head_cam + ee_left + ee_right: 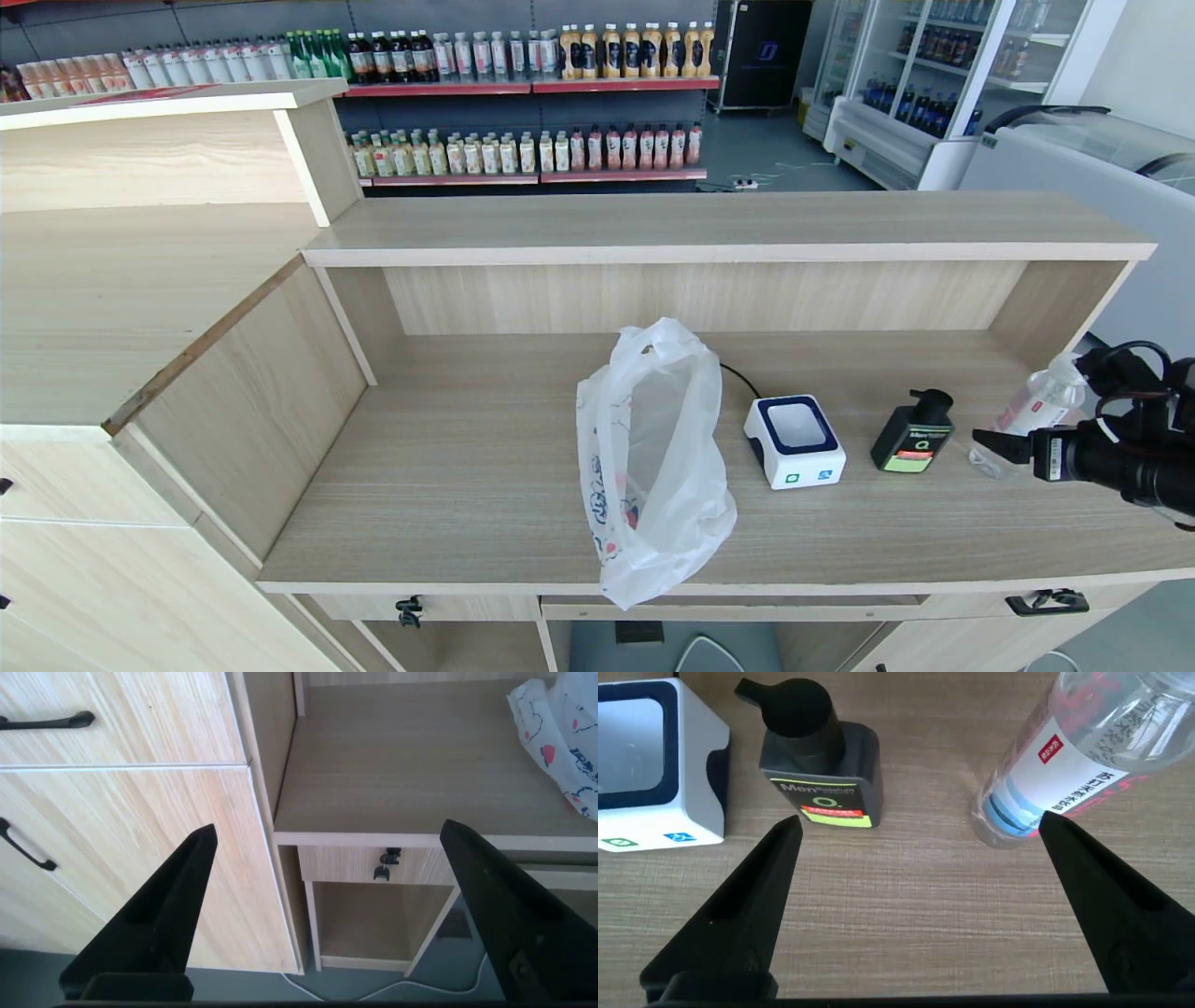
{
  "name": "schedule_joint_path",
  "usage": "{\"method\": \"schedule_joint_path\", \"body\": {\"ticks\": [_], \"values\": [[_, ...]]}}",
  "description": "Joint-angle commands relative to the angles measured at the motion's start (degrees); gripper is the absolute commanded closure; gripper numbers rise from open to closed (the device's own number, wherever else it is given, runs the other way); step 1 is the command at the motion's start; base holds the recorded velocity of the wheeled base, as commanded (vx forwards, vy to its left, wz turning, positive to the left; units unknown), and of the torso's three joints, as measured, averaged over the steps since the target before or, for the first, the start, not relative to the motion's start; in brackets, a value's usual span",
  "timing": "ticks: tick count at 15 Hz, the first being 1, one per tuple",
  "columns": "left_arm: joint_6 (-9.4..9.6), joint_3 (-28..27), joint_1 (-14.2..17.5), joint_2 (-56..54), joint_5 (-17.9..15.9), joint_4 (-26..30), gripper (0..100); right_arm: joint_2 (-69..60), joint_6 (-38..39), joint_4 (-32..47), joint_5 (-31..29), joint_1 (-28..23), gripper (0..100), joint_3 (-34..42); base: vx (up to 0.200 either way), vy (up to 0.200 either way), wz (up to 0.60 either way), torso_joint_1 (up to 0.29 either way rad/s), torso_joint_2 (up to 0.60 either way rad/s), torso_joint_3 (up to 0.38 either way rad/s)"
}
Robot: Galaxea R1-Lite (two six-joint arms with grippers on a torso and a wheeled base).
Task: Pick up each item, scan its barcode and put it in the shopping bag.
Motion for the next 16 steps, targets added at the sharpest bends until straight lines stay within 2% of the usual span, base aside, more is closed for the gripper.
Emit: {"method": "schedule_joint_path", "body": {"ticks": [1, 3, 5, 6, 10, 16], "values": [[0.02, 0.0, 0.02, -0.02, 0.04, 0.0, 0, 4.22, -0.12, -0.07, 2.21, 0.41, 0, -3.99, 0.0, 0.0, 0.0, 0.0, 0.0, 0.0], [0.02, 0.0, 0.02, -0.02, 0.04, 0.0, 0, 6.07, -2.32, 0.19, 4.23, 1.11, 0, -6.62, 0.0, 0.0, 0.0, 0.0, 0.0, 0.0], [0.02, 0.0, 0.02, -0.02, 0.04, 0.0, 0, 8.09, -4.25, 0.19, 11.53, 1.9, 0, -8.2, 0.0, 0.0, 0.0, 0.0, 0.0, 0.0], [0.02, 0.0, 0.02, -0.02, 0.04, 0.0, 0, 9.15, -5.75, 0.28, 13.29, 2.43, 0, -8.91, 0.0, 0.0, 0.0, 0.0, 0.0, 0.0], [0.02, 0.0, 0.02, -0.02, 0.04, 0.0, 0, 11.43, -7.15, 0.45, 13.73, 4.45, 0, -9.35, 0.0, 0.0, 0.0, 0.0, 0.0, 0.0], [0.02, 0.0, 0.02, -0.02, 0.04, 0.0, 0, 15.39, -8.38, 0.45, 14.52, 4.63, 0, -12.33, 0.0, 0.0, 0.0, 0.0, 0.0, 0.0]]}}
